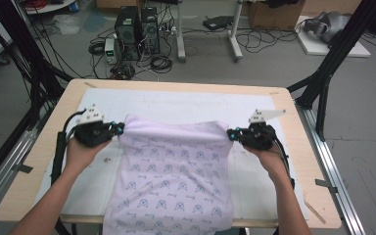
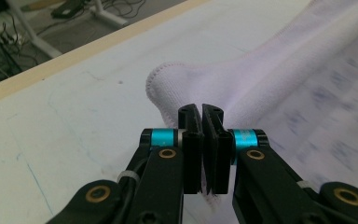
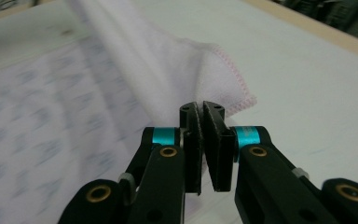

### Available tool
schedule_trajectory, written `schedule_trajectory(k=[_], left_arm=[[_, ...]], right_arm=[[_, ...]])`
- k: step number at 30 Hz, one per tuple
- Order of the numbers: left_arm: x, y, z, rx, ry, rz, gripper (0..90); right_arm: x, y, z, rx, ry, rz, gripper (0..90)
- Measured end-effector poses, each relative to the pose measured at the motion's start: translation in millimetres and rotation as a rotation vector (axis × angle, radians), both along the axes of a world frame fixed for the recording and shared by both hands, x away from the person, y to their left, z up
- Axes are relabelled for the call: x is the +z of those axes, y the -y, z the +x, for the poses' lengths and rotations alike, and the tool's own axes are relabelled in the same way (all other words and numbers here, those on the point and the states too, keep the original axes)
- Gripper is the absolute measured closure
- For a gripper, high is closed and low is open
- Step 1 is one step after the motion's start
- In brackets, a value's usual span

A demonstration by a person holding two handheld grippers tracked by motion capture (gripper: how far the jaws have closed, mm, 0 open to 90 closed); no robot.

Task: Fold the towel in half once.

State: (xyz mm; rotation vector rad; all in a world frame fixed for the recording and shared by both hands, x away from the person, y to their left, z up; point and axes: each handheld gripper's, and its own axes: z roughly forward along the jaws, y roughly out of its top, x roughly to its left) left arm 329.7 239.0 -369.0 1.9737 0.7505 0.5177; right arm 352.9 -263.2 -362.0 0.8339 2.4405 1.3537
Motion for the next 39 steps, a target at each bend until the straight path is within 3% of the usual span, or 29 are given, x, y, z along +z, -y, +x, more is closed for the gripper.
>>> schedule_trajectory(k=[1, 3, 5, 7, 8, 11, 14, 19, 22, 24, 28, 29, 30, 31, 33, 34, 35, 37, 39], left_arm=[[-2.8, -2.5, -17.5, -0.025, -0.005, 0.001, 86.0], [-12.1, -8.7, -55.0, -0.085, -0.005, -0.023, 83.8], [-21.2, -13.9, -82.3, -0.123, -0.048, -0.003, 64.9], [-25.1, -18.3, -92.7, -0.117, -0.068, -0.007, 54.2], [-25.8, -20.1, -92.3, -0.112, -0.067, -0.013, 53.4], [-27.9, -20.9, -77.3, -0.073, -0.066, -0.038, 52.5], [-32.8, -17.5, -55.8, -0.036, -0.058, -0.015, 58.5], [-44.5, -12.0, -21.1, 0.013, -0.095, 0.035, 64.4], [-52.6, -5.6, -5.6, 0.011, -0.15, 0.037, 59.5], [-58.2, -2.5, 2.4, 0.005, -0.209, 0.038, 52.7], [-70.1, 2.8, 10.7, -0.003, -0.29, 0.09, 46.9], [-71.6, 4.4, 10.5, -0.002, -0.288, 0.098, 49.5], [-70.4, 4.7, 10.2, -0.006, -0.283, 0.102, 52.4], [-70.2, 4.8, 9.8, -0.037, -0.295, 0.083, 65.1], [-69.2, 8.3, 7.2, -0.048, -0.272, 0.108, 76.0], [-68.2, 9.2, 7.0, -0.052, -0.265, 0.11, 82.3], [-68.0, 9.7, 7.7, -0.048, -0.264, 0.111, 83.6], [-68.5, 8.8, 11.0, -0.037, -0.261, 0.094, 84.8], [-67.9, 9.7, 16.7, -0.01, -0.247, 0.078, 85.5]], right_arm=[[-0.1, 0.6, -15.8, 0.027, 0.008, -0.001, 86.1], [-5.2, 3.1, -49.2, 0.093, -0.02, 0.026, 83.4], [-13.0, 7.1, -78.4, 0.16, -0.053, 0.043, 72.8], [-18.8, 12.0, -92.7, 0.167, -0.075, 0.068, 67.3], [-20.8, 12.4, -94.7, 0.152, -0.071, 0.06, 65.6], [-28.5, 6.7, -82.1, 0.119, -0.073, 0.0, 62.4], [-35.5, -1.7, -60.6, 0.077, -0.054, -0.035, 60.5], [-47.9, -12.9, -30.7, 0.05, -0.061, -0.098, 53.9], [-56.9, -16.3, -21.3, 0.056, -0.094, -0.12, 48.7], [-60.5, -15.8, -17.5, 0.057, -0.107, -0.126, 46.2], [-66.8, -12.9, -12.3, 0.051, -0.154, -0.131, 44.1], [-68.4, -12.9, -11.8, 0.054, -0.162, -0.131, 44.5], [-70.1, -13.7, -11.8, 0.058, -0.16, -0.14, 47.2], [-72.3, -15.1, -11.8, 0.063, -0.166, -0.153, 52.1], [-77.3, -19.6, -12.2, 0.074, -0.18, -0.18, 63.7], [-76.5, -20.2, -12.6, 0.074, -0.174, -0.182, 75.4], [-76.0, -20.4, -12.3, 0.099, -0.184, -0.167, 79.7], [-75.3, -21.9, -12.2, 0.107, -0.15, -0.188, 84.5], [-72.8, -19.4, -8.6, 0.071, -0.107, -0.201, 85.7]])
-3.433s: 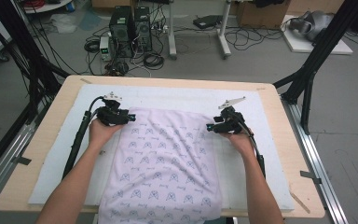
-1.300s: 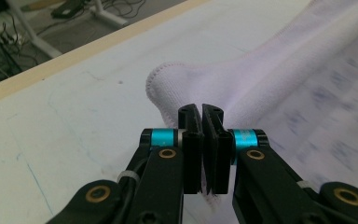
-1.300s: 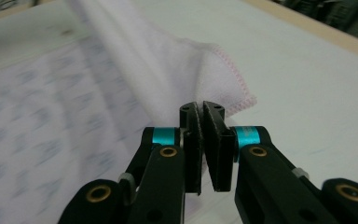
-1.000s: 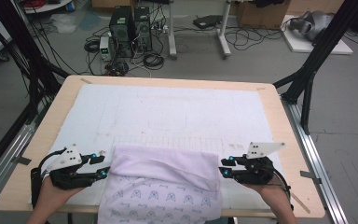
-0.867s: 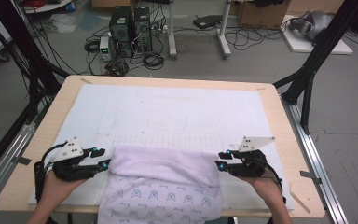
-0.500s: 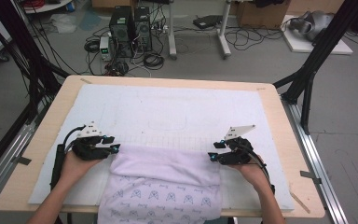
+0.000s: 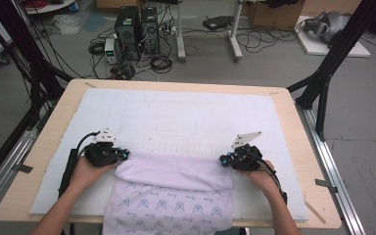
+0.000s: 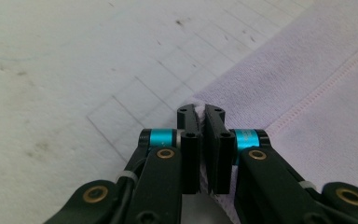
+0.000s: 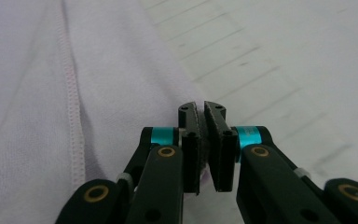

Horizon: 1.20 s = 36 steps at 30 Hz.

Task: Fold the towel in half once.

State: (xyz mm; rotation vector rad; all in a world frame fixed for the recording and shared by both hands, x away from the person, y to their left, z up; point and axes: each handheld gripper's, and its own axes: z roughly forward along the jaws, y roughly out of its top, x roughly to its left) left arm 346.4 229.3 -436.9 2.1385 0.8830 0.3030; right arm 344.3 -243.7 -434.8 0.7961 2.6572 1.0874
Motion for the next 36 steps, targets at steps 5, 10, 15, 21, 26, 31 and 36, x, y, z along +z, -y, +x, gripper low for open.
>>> schedule_trajectory(k=[5, 10, 15, 21, 26, 31, 36], left_arm=[[16.1, 12.8, 29.5, 0.043, 0.052, -0.032, 85.9], [47.9, 25.3, 71.1, 0.095, 0.113, -0.041, 86.0], [94.9, 31.4, 102.7, 0.13, 0.181, -0.035, 86.0], [124.3, 24.9, 121.1, 0.158, 0.214, -0.019, 85.0], [97.2, 14.5, 120.8, 0.204, 0.133, 0.011, 59.9], [68.3, 9.3, 109.4, 0.18, 0.08, -0.02, 54.9], [48.3, 19.5, 100.2, 0.106, 0.043, -0.029, 51.9]], right_arm=[[15.3, 10.9, 25.5, -0.093, 0.061, -0.014, 86.1], [43.5, 23.1, 65.9, -0.191, 0.109, -0.033, 86.1], [82.1, 28.2, 99.3, -0.237, 0.152, -0.038, 86.0], [133.9, 25.2, 117.6, -0.232, 0.241, -0.035, 85.5], [101.5, 21.9, 125.5, -0.247, 0.14, -0.022, 61.0], [61.0, 21.8, 109.7, -0.217, 0.056, 0.034, 54.9], [35.7, 17.2, 97.0, -0.188, -0.001, 0.047, 50.4]])
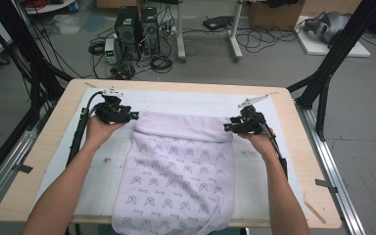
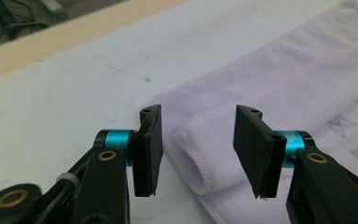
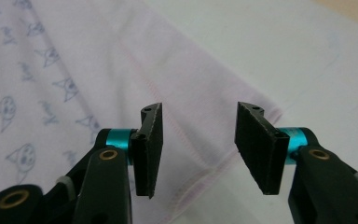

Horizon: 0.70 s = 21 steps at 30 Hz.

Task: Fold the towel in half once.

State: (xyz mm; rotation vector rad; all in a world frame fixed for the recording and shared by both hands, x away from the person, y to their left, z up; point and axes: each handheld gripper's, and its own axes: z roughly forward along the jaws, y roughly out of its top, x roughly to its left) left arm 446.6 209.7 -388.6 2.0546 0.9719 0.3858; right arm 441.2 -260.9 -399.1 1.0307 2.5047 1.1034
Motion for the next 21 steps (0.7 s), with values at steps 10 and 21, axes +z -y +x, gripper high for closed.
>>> schedule_trajectory(k=[10, 21], left_arm=[[-25.9, 12.4, 2.1, -0.033, -0.062, 0.076, 65.4], [-9.9, -3.7, -22.6, -0.043, 0.061, -0.012, 86.3]], right_arm=[[-24.9, -4.0, -12.3, 0.012, -0.076, -0.018, 53.4], [-6.0, 0.7, -32.3, 0.055, 0.025, 0.036, 85.2]])
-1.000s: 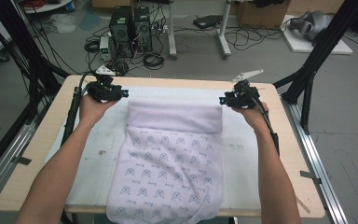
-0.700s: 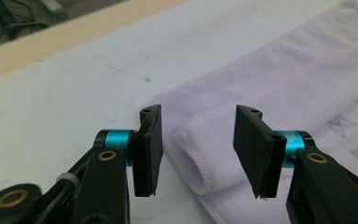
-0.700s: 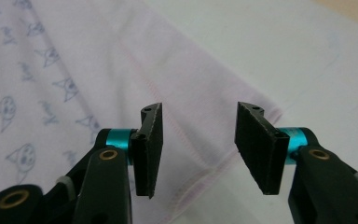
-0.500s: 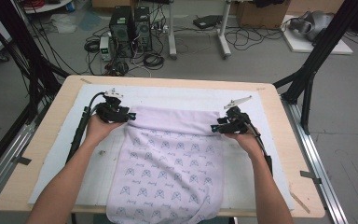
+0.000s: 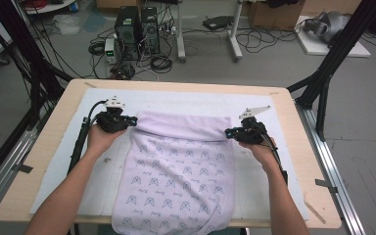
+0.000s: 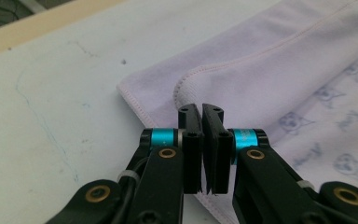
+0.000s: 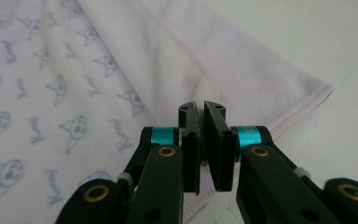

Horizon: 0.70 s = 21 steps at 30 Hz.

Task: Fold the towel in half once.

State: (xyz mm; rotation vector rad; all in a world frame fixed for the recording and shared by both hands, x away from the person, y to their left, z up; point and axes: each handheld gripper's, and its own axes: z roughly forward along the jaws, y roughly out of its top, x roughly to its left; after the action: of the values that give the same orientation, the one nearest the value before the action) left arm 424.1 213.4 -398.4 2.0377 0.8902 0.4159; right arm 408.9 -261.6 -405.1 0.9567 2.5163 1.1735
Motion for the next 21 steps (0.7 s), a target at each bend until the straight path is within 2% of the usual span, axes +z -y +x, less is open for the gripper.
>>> schedule_trajectory(k=[2, 4, 5, 7, 9, 10, 13, 14, 15, 17, 19, 21], left_arm=[[5.5, -2.7, -9.6, -0.008, 0.03, -0.022, 86.2], [10.9, -4.8, -19.0, -0.023, 0.048, -0.016, 86.2], [13.3, -6.5, -25.7, -0.025, 0.072, -0.032, 86.1], [16.8, -10.7, -38.7, -0.031, 0.092, -0.056, 86.1], [17.3, -15.4, -56.2, -0.047, 0.112, -0.065, 86.1], [15.8, -17.5, -66.2, -0.056, 0.112, -0.075, 86.1], [7.4, -25.0, -100.0, -0.108, 0.115, -0.054, 85.6], [4.1, -26.0, -109.0, -0.131, 0.105, -0.048, 84.1], [1.5, -26.6, -116.0, -0.143, 0.097, -0.038, 78.9], [-0.6, -25.6, -121.6, -0.153, 0.072, -0.027, 65.0], [-0.3, -23.5, -119.4, -0.152, 0.058, -0.032, 55.5], [-1.3, -19.6, -113.8, -0.154, 0.038, -0.033, 52.2]], right_arm=[[7.3, 0.8, -6.3, 0.004, 0.016, 0.012, 85.3], [14.7, 1.1, -14.0, 0.018, 0.036, 0.02, 85.3], [19.1, 1.4, -19.0, 0.023, 0.049, 0.025, 85.3], [28.0, 2.4, -31.1, 0.044, 0.076, 0.05, 85.3], [35.6, 3.6, -45.5, 0.071, 0.102, 0.054, 85.3], [38.4, 4.7, -53.5, 0.082, 0.111, 0.054, 85.3], [39.6, 8.8, -82.6, 0.125, 0.12, 0.049, 84.8], [37.4, 10.2, -92.1, 0.138, 0.12, 0.051, 83.9], [34.4, 11.8, -98.9, 0.159, 0.12, 0.068, 80.5], [29.5, 12.6, -105.8, 0.169, 0.093, 0.074, 71.4], [25.8, 11.1, -104.8, 0.165, 0.073, 0.092, 66.0], [21.7, 5.5, -100.5, 0.165, 0.063, 0.09, 61.3]])
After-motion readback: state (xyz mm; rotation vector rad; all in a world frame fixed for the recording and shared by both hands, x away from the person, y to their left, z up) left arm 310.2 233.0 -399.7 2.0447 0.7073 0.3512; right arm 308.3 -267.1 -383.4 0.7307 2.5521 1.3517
